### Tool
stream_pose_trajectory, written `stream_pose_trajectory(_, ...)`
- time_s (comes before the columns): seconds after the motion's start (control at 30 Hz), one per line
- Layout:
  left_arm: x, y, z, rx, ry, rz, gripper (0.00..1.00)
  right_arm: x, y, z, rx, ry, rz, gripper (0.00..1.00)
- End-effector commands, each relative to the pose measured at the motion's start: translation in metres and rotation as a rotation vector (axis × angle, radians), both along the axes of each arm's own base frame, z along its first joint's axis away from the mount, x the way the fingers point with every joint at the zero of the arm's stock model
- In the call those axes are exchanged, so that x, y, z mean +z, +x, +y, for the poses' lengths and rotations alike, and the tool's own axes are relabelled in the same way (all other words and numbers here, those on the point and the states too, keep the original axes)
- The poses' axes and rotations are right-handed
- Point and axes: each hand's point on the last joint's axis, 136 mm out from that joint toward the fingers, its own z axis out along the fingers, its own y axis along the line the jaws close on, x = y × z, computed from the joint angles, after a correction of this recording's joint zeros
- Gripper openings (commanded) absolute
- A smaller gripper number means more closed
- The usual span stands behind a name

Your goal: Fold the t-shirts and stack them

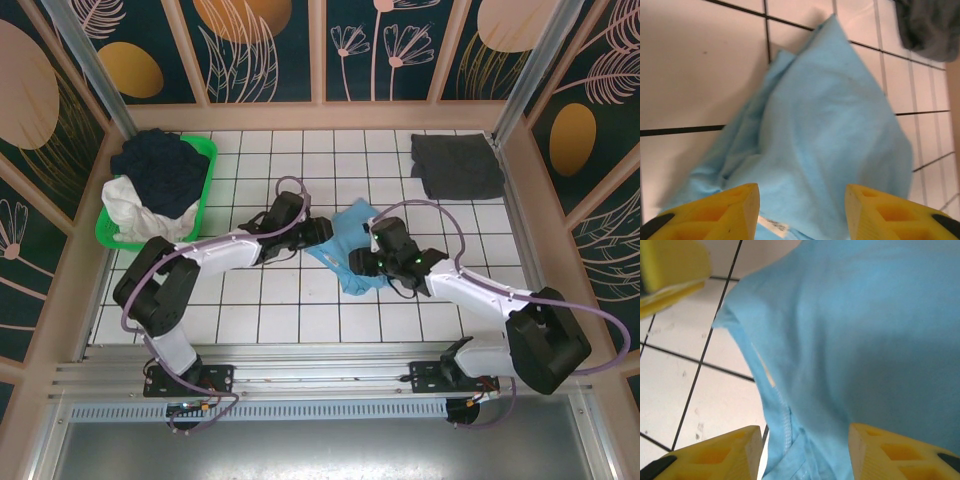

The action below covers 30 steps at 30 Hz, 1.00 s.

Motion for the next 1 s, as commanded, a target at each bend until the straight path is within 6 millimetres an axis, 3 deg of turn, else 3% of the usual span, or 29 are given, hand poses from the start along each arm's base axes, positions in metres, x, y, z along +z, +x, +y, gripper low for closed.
stream_pose_trajectory(0.0, -0.025, 0.009, -0.001, -0.052, 0.121, 0.012, 0.48, -0.023, -0.008, -0.015, -0.053, -0.122, 0.027, 0.5)
stream_pose_trajectory(0.17, -0.04, 0.026, -0.01, -0.082, 0.122, 0.024, 0.45, -0.045, -0.021, -0.022, -0.053, -0.288, 0.075, 0.51)
stream_pose_trajectory(0.3, -0.048, 0.028, -0.011, -0.102, 0.138, 0.037, 0.39, -0.063, -0.028, -0.025, -0.055, -0.366, 0.118, 0.52)
stream_pose_trajectory(0.47, -0.047, 0.029, -0.011, -0.117, 0.151, 0.036, 0.2, -0.067, -0.025, -0.032, -0.091, -0.429, 0.127, 0.49)
stream_pose_trajectory(0.7, -0.025, 0.032, -0.012, -0.126, 0.147, 0.004, 0.0, -0.035, -0.021, -0.019, -0.06, -0.346, 0.082, 0.48)
stream_pose_trajectory(0.77, -0.014, 0.033, -0.014, -0.132, 0.135, -0.011, 0.0, -0.028, -0.018, -0.021, -0.07, -0.333, 0.06, 0.49)
stream_pose_trajectory(0.97, 0.022, 0.033, -0.012, -0.13, 0.116, -0.064, 0.0, -0.038, -0.013, -0.035, -0.088, -0.337, 0.07, 0.48)
